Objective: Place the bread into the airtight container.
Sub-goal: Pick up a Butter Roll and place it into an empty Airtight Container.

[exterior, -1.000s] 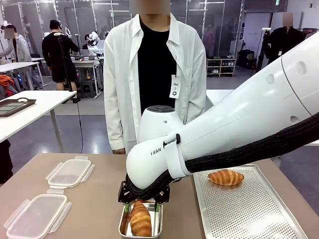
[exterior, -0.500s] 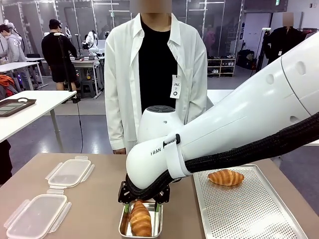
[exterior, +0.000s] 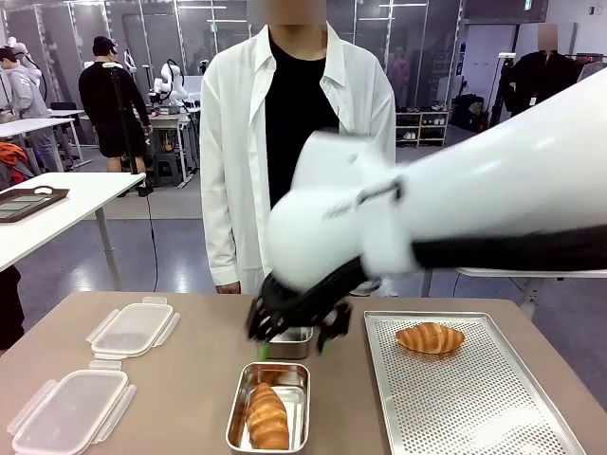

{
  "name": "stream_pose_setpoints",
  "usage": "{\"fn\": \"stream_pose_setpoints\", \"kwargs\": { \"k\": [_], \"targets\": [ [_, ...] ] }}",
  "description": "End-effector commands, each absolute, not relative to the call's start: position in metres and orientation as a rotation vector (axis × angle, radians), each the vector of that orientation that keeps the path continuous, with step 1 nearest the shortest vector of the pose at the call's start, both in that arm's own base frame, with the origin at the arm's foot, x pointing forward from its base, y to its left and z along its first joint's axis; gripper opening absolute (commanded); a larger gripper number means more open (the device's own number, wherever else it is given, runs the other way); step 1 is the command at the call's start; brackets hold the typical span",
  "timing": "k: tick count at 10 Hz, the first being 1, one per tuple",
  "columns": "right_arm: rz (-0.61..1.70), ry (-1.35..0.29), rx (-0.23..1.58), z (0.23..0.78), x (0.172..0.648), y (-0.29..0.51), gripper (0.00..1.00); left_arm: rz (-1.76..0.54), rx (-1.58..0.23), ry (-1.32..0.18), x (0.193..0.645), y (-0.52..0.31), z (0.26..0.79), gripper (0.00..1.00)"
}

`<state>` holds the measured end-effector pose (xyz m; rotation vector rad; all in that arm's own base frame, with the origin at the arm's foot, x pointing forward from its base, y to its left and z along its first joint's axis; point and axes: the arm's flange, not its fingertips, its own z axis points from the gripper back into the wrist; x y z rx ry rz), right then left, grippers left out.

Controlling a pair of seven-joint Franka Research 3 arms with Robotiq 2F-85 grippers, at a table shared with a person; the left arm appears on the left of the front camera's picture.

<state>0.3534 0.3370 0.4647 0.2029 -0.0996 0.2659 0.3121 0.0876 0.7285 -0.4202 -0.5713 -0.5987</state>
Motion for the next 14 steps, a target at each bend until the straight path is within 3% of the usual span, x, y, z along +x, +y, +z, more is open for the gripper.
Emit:
{"fn": "stream_pose_setpoints", "kwargs": {
  "k": [1,5,8,11,14],
  "targets": [
    [0.345,-0.151,0.221,0.516,0.341,0.26,1.0,-0.621,-0.425,-0.574,0.311,0.087,0.729,1.0],
    [0.469,-0.299,0.198,0.635,0.296,0.1,1.0,-0.621,-0.425,-0.574,0.311,0.087,0.729,1.0],
    [0.456,-0.427,0.258,0.683,0.255,-0.001,1.0,-0.621,-0.425,-0.574,0.311,0.087,0.729,1.0],
    [0.407,-0.5,0.296,0.701,0.239,-0.057,1.0,-0.621,-0.425,-0.574,0.311,0.087,0.729,1.0],
    [0.377,-0.537,0.318,0.688,0.25,-0.064,1.0,-0.621,-0.425,-0.574,0.311,0.087,0.729,1.0]
  ]
}}
